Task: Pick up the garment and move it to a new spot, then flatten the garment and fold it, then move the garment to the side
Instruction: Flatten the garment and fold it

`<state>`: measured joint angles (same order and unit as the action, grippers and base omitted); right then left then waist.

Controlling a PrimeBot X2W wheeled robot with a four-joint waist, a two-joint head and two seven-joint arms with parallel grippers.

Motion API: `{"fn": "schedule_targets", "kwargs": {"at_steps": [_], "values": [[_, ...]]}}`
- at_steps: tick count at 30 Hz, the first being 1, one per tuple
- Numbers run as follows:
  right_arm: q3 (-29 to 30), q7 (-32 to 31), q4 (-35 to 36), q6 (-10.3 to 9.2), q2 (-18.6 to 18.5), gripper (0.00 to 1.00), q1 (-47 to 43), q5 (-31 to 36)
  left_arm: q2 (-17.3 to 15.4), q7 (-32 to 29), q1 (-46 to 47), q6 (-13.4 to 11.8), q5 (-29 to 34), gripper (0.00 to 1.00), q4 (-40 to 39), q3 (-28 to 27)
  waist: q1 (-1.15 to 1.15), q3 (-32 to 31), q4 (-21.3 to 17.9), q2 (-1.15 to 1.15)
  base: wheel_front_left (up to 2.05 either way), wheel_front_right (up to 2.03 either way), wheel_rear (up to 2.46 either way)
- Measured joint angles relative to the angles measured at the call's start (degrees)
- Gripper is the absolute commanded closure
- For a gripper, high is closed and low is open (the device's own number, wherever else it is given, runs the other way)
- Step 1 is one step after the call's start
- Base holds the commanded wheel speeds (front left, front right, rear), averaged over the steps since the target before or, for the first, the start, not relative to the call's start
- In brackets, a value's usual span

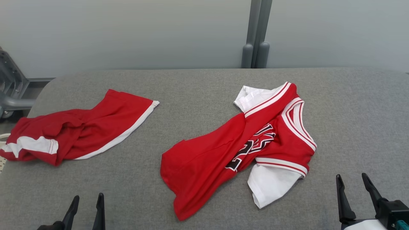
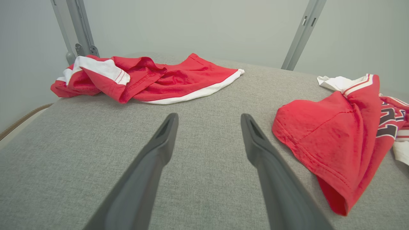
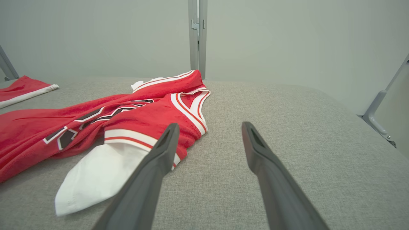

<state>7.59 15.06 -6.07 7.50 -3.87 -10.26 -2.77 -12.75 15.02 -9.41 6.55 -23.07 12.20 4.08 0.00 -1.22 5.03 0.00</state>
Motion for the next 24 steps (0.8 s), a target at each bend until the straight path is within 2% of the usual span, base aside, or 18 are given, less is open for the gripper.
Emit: {"fn": "schedule_targets", "kwargs": {"at_steps": [24], "values": [[0.7, 0.0, 0.1, -0.01, 0.8, 0.00, -0.1, -0.1, 1.3, 0.0, -0.5, 0.8, 1.1, 0.00, 1.3, -1.4, 0.00, -1.4, -2.8, 0.00, 0.00, 0.00, 0.00]]}}
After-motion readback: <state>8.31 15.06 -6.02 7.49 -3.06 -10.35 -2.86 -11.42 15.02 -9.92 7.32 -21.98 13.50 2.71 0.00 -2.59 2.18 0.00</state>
